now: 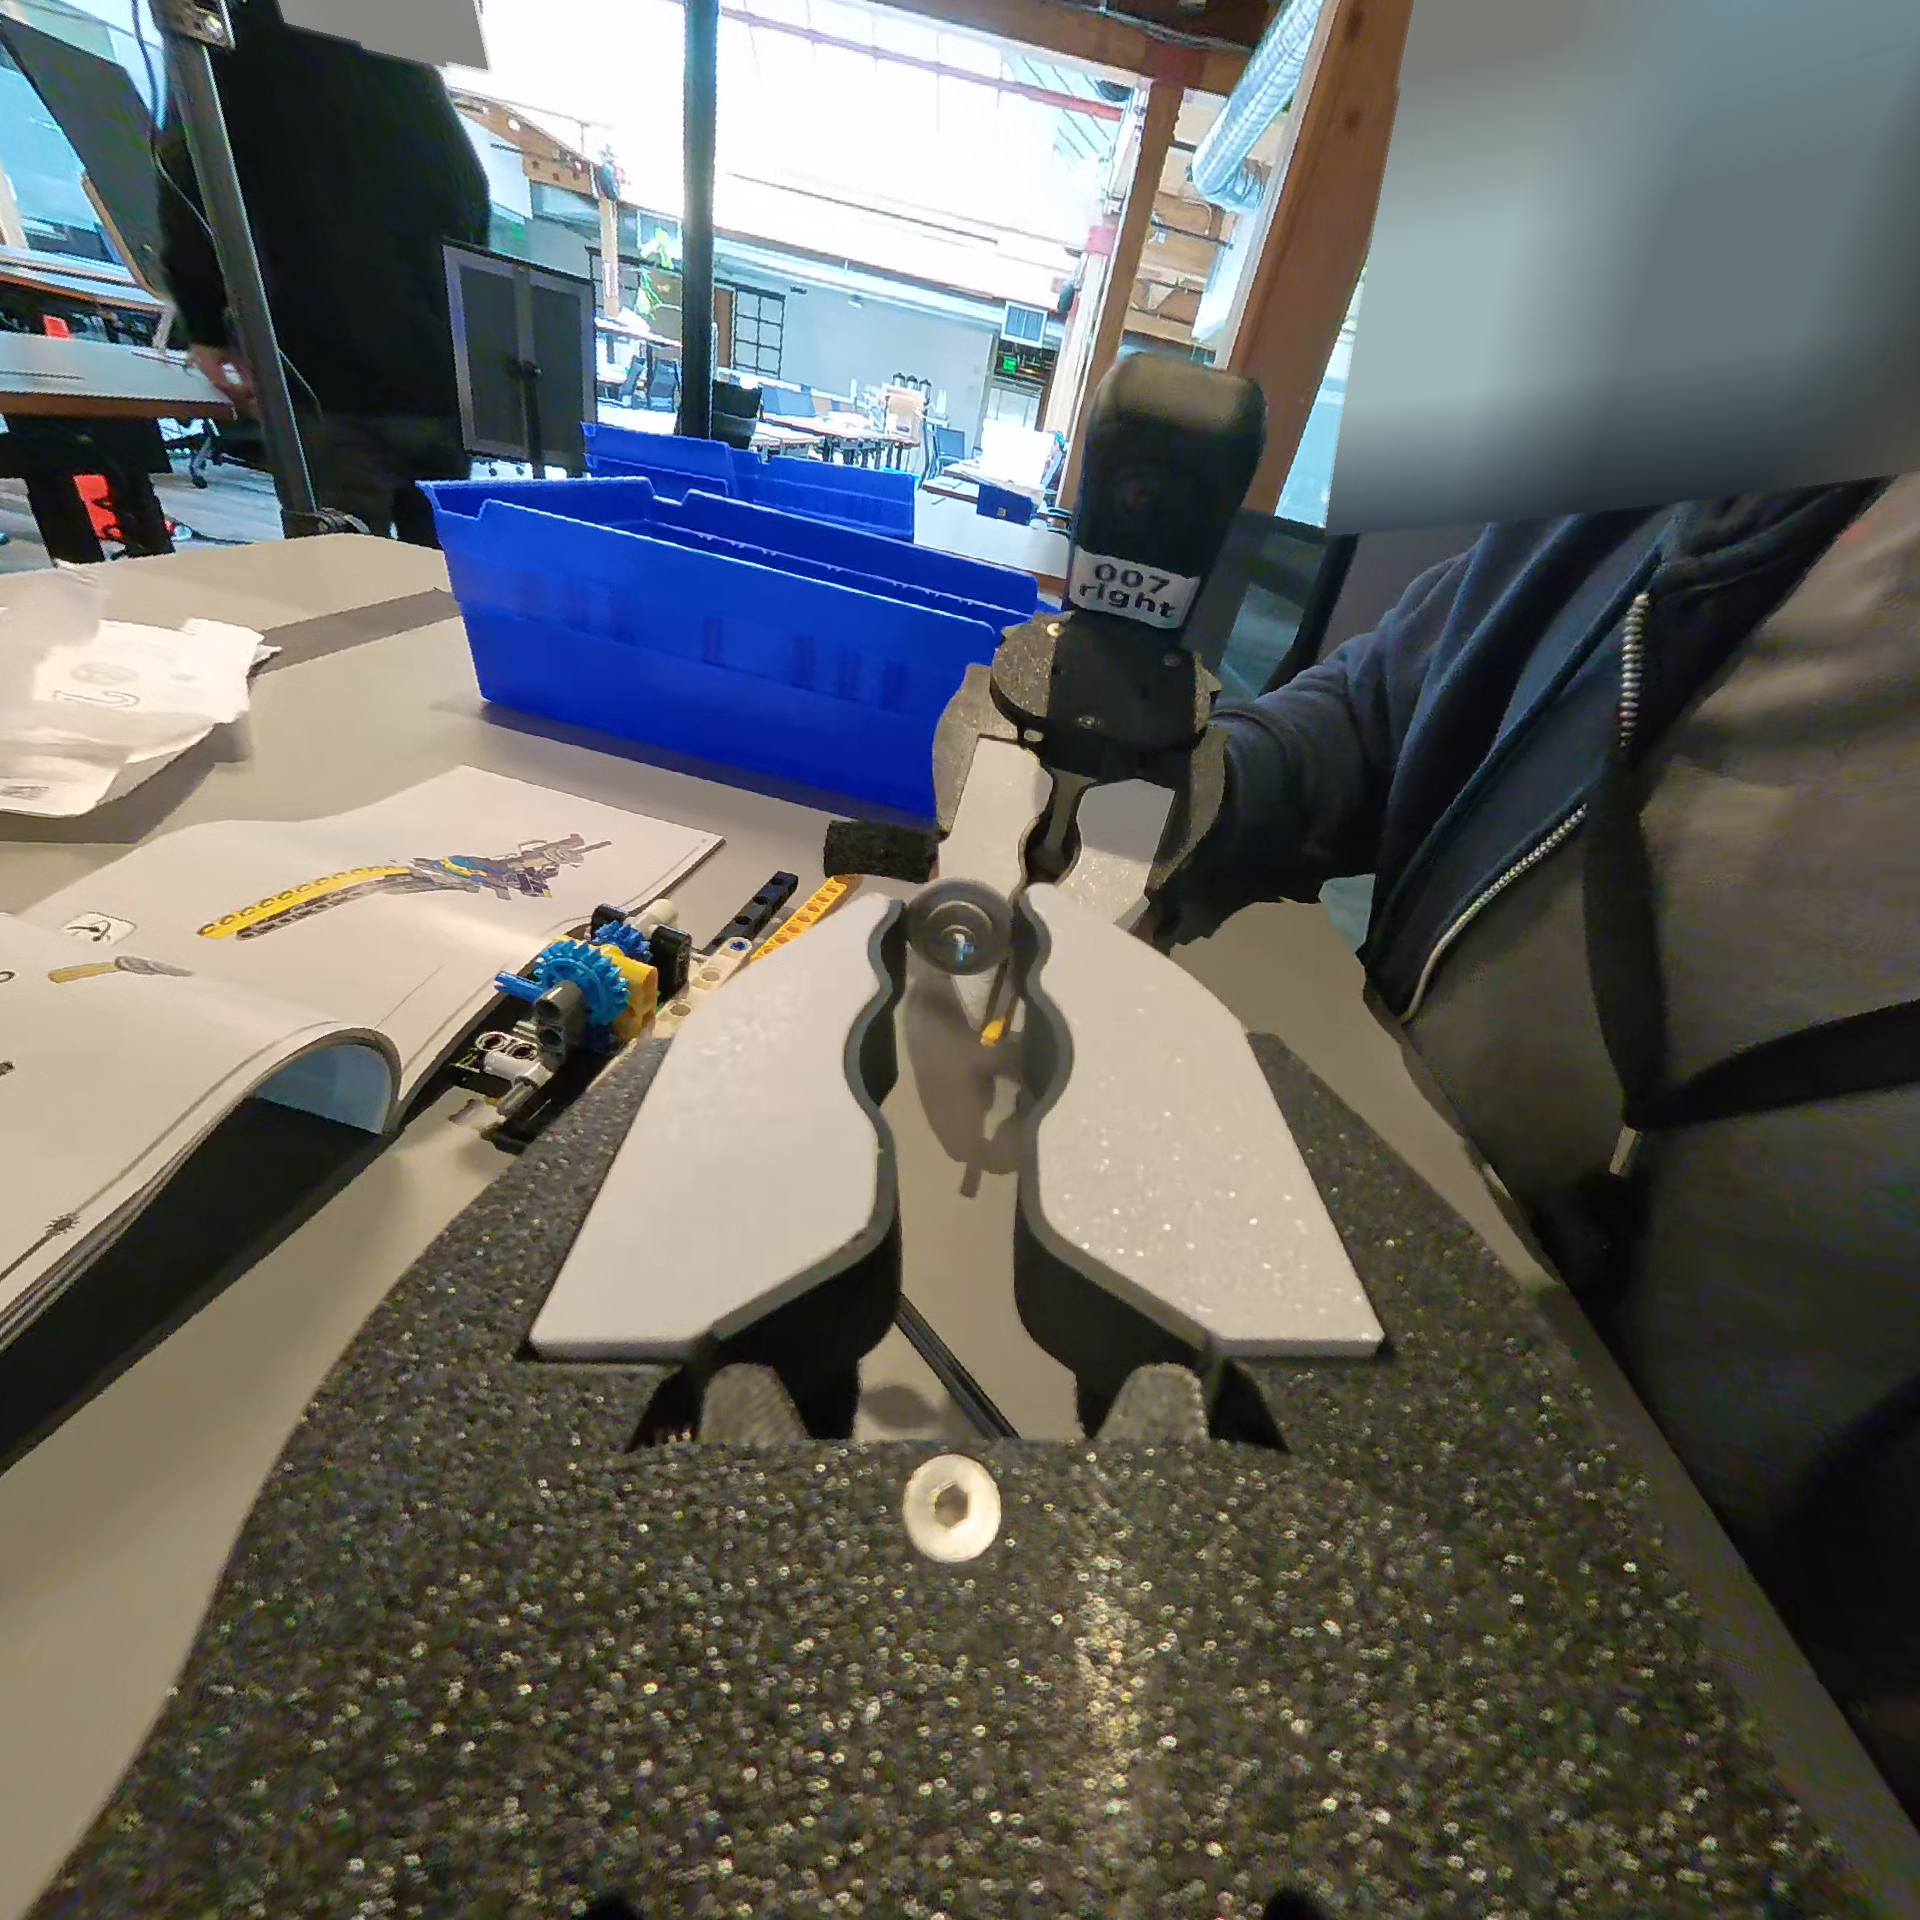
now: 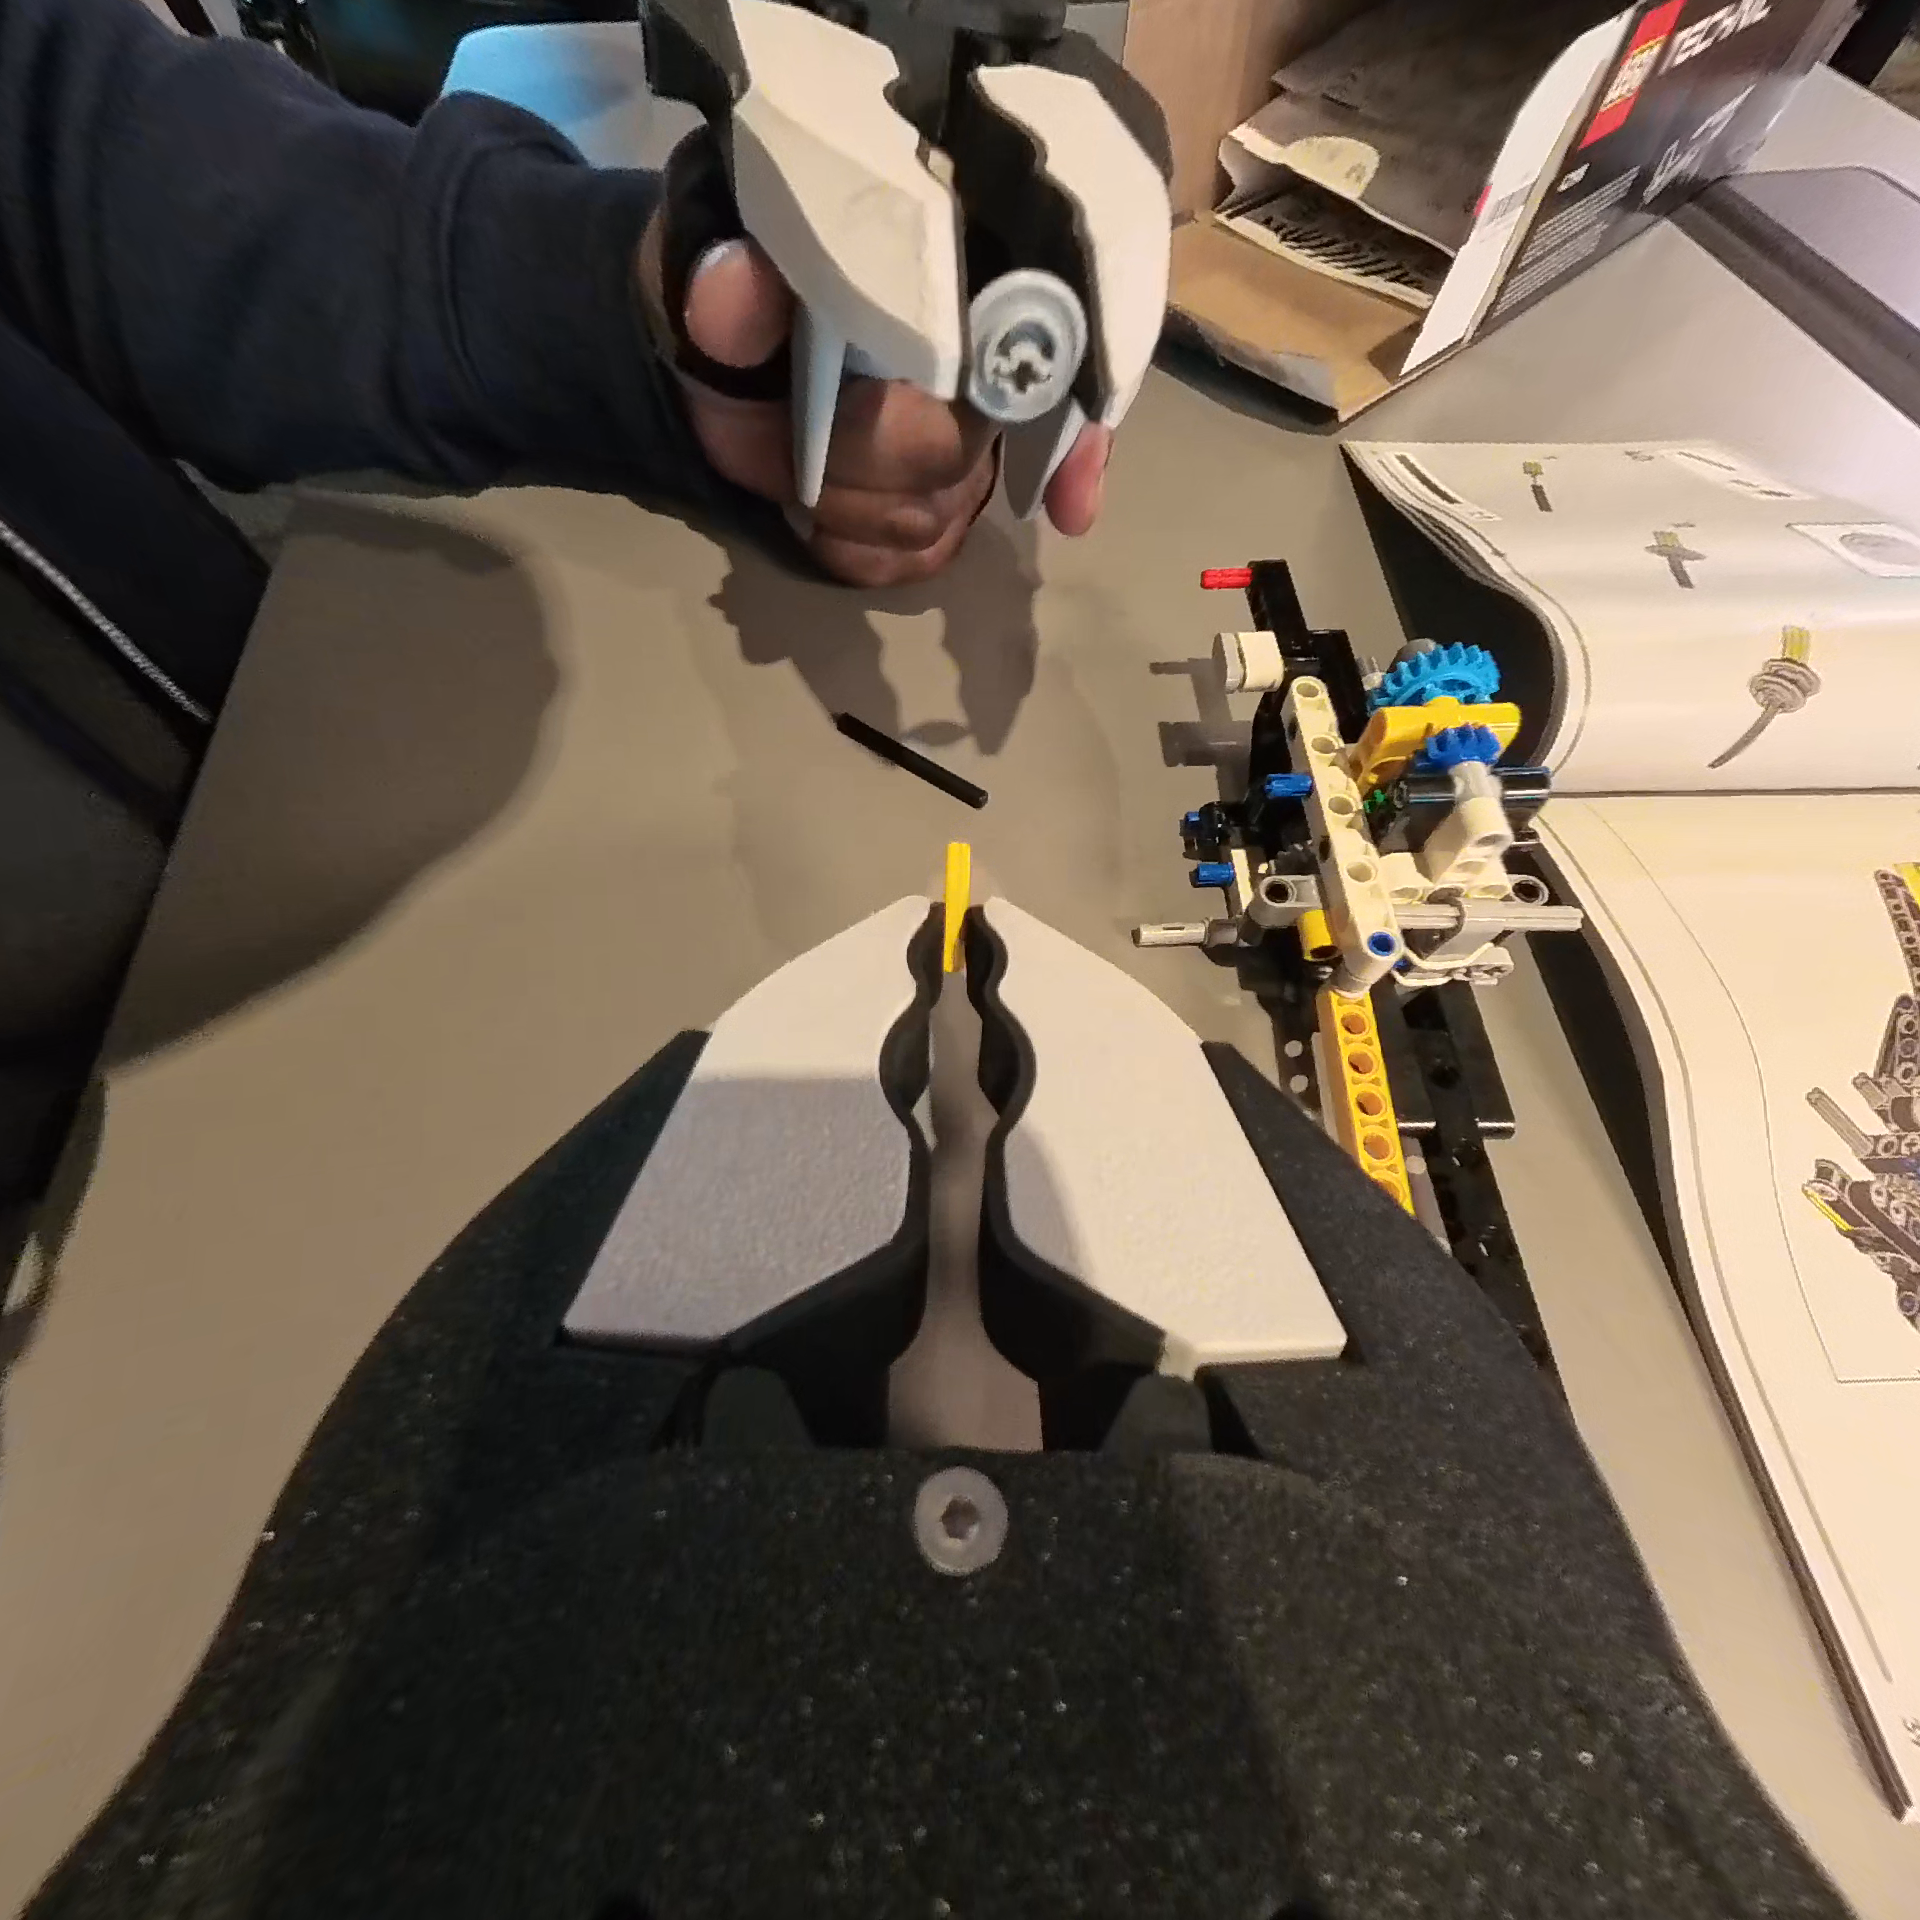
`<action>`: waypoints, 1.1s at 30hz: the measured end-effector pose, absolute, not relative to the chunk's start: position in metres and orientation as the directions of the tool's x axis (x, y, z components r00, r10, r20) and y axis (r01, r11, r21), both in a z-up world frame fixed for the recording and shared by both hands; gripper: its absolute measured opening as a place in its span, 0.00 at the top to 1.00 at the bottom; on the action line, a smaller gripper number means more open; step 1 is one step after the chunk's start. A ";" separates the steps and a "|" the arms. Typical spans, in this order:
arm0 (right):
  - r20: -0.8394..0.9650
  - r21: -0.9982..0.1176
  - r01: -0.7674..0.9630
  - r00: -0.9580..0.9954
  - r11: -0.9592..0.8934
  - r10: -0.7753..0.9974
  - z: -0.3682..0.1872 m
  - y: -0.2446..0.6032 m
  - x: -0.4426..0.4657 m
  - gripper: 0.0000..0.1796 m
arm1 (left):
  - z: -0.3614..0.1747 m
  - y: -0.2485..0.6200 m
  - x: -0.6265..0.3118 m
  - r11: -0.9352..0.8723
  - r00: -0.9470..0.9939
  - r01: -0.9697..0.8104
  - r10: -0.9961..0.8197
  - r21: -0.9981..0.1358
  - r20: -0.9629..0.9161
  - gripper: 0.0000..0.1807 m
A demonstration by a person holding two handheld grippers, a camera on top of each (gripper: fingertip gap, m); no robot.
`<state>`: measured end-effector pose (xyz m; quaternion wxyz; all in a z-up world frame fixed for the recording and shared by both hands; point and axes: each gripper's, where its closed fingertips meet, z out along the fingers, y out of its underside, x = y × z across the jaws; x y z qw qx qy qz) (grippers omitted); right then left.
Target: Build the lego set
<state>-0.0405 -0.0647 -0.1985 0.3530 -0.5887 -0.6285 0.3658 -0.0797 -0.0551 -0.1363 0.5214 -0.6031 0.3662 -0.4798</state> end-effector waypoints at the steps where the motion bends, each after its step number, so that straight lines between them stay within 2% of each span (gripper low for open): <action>1: 0.018 -0.875 0.483 -0.056 0.043 0.998 -0.199 -0.065 -0.041 0.98 | -0.136 -0.054 -0.080 -0.188 0.273 0.064 -0.941 -0.980 0.198 0.89; 10: 0.038 -0.867 0.495 -0.041 0.053 0.998 -0.201 -0.063 -0.040 0.98 | -0.110 -0.032 -0.095 -0.168 0.296 0.147 -0.933 -0.975 0.205 0.89; 14: 0.080 -0.846 0.525 -0.052 0.095 0.995 -0.206 -0.066 -0.041 0.98 | -0.095 -0.011 -0.099 -0.076 0.309 0.121 -0.945 -0.990 0.111 0.89; 18: 0.076 -0.842 0.530 -0.059 0.096 0.995 -0.207 -0.067 -0.040 0.98 | -0.101 -0.004 -0.103 -0.111 0.298 0.255 -0.936 -0.961 0.187 0.89; 21: 0.063 -0.846 0.527 -0.059 0.085 0.996 -0.207 -0.066 -0.040 0.98 | -0.116 -0.009 -0.102 -0.093 0.318 0.178 -0.937 -0.980 0.147 0.89; 33: 0.050 -0.860 0.505 -0.052 0.069 0.997 -0.204 -0.066 -0.037 0.98 | -0.123 -0.009 -0.098 -0.097 0.280 0.117 -0.951 -0.988 0.127 0.89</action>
